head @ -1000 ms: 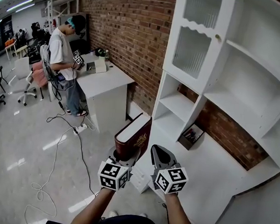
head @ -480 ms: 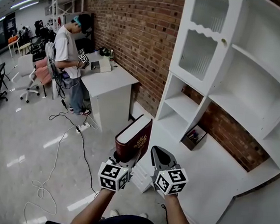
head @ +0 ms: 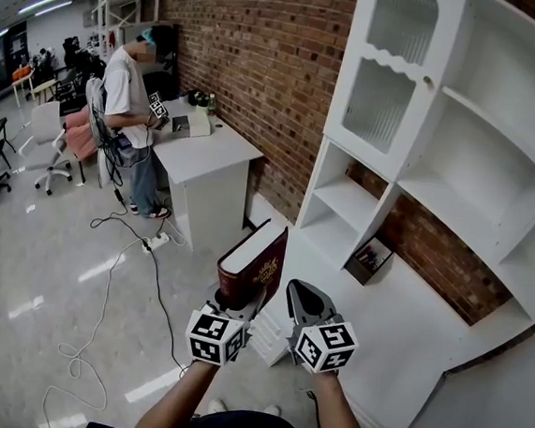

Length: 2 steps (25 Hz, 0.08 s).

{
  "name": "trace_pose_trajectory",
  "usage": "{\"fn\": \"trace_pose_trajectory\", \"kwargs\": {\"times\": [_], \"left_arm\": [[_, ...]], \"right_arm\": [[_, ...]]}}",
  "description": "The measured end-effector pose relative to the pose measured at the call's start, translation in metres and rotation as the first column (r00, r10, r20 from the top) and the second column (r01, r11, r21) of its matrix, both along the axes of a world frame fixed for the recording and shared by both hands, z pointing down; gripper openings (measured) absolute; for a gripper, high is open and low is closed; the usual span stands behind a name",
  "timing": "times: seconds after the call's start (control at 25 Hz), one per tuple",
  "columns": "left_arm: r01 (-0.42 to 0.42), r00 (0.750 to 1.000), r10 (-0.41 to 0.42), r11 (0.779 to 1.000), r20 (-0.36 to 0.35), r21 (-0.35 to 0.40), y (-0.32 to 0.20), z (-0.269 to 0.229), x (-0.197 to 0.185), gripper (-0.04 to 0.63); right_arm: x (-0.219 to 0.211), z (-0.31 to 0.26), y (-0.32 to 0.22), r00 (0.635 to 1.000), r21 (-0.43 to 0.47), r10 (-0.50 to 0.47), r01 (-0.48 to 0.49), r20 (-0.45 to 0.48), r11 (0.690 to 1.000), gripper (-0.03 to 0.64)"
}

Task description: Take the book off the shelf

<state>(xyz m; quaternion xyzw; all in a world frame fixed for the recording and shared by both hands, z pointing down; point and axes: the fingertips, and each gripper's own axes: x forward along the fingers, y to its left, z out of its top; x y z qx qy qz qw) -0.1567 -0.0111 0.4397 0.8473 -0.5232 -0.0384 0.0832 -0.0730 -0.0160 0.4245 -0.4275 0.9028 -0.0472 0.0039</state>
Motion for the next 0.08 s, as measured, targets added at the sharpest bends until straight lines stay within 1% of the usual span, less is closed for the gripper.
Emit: {"fn": "trace_pose_trajectory", "kwargs": {"times": [0.08], "left_arm": [[0.007,1.000,-0.007,1.000,0.002,-0.001,0.0009,0.0016,-0.0045,0.239]], "right_arm": [[-0.0027,0.0019,0.0020,1.000,-0.002,0.002,-0.002,-0.001,1.000,0.018]]}}
